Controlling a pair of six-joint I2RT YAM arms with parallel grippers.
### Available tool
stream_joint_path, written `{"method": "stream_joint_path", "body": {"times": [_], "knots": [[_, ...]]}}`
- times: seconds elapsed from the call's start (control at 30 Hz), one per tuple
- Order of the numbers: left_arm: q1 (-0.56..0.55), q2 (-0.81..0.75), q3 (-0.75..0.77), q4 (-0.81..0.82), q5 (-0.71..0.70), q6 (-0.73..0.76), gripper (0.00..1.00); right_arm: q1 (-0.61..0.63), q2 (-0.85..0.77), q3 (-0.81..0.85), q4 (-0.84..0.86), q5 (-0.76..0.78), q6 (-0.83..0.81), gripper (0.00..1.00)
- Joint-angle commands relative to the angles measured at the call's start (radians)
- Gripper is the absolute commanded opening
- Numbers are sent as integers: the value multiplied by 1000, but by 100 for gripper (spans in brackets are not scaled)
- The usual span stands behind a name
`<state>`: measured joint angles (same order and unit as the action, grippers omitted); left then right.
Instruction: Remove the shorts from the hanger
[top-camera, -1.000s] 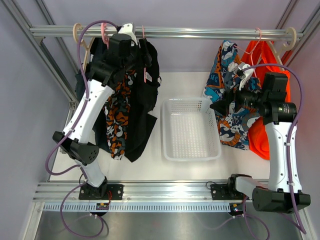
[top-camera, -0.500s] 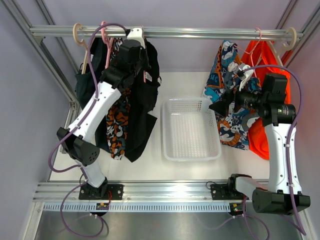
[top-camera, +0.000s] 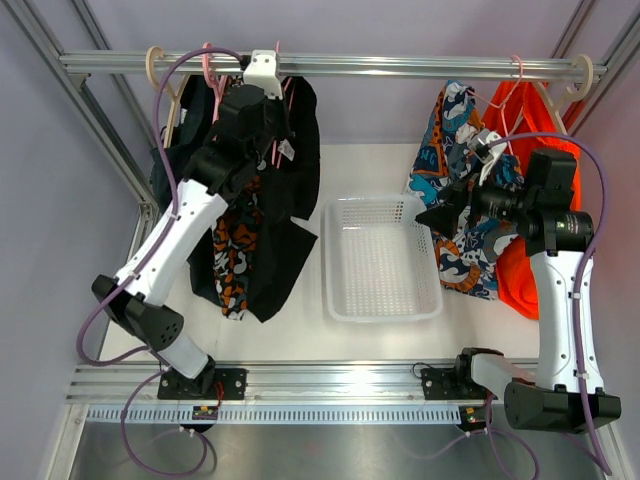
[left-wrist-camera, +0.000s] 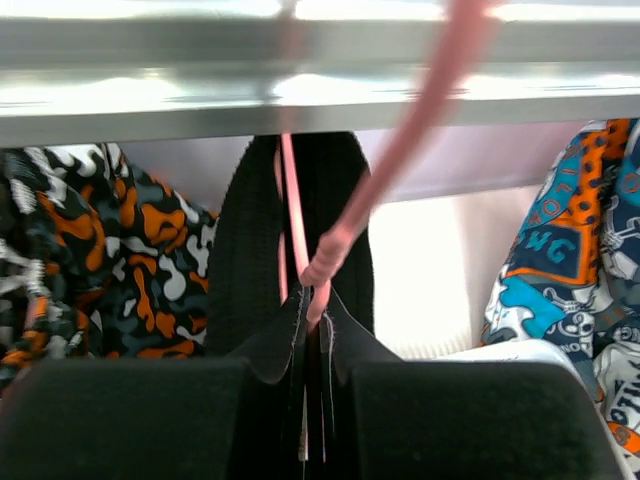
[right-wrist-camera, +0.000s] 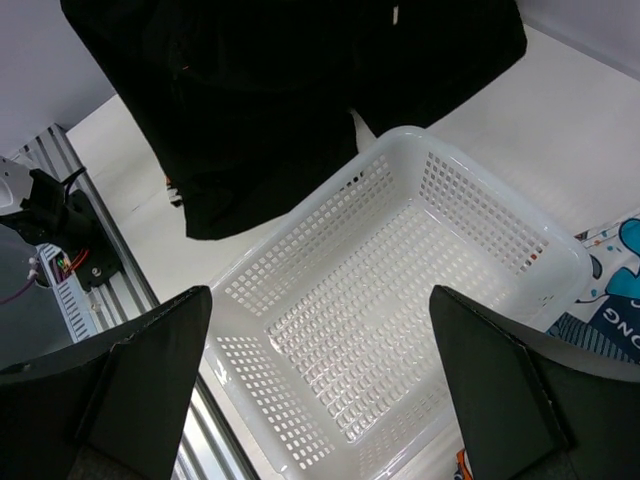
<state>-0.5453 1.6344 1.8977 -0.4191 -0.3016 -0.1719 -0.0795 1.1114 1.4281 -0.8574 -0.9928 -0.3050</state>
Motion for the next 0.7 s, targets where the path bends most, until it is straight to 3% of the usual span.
{"method": "stream_joint_path", "body": {"times": [0.0, 0.23, 0.33, 0.43, 0.67], "knots": [[-10, -128, -22, 180, 30, 41, 0, 1, -15, -9, 26, -50, -6, 100], [-10, -180, -74, 155, 67, 25, 0, 23, 14, 0, -6, -109, -65, 99], [-10, -232, -143, 126, 101, 6, 0, 128, 28, 9, -6, -40, -94, 99], [-10, -297, -261, 100, 143, -18, 0, 298, 51, 18, 67, 178, -39, 99], [-10, -598, -575, 105, 260, -145, 0, 561, 211, 158, 251, 653, 249, 97]]}}
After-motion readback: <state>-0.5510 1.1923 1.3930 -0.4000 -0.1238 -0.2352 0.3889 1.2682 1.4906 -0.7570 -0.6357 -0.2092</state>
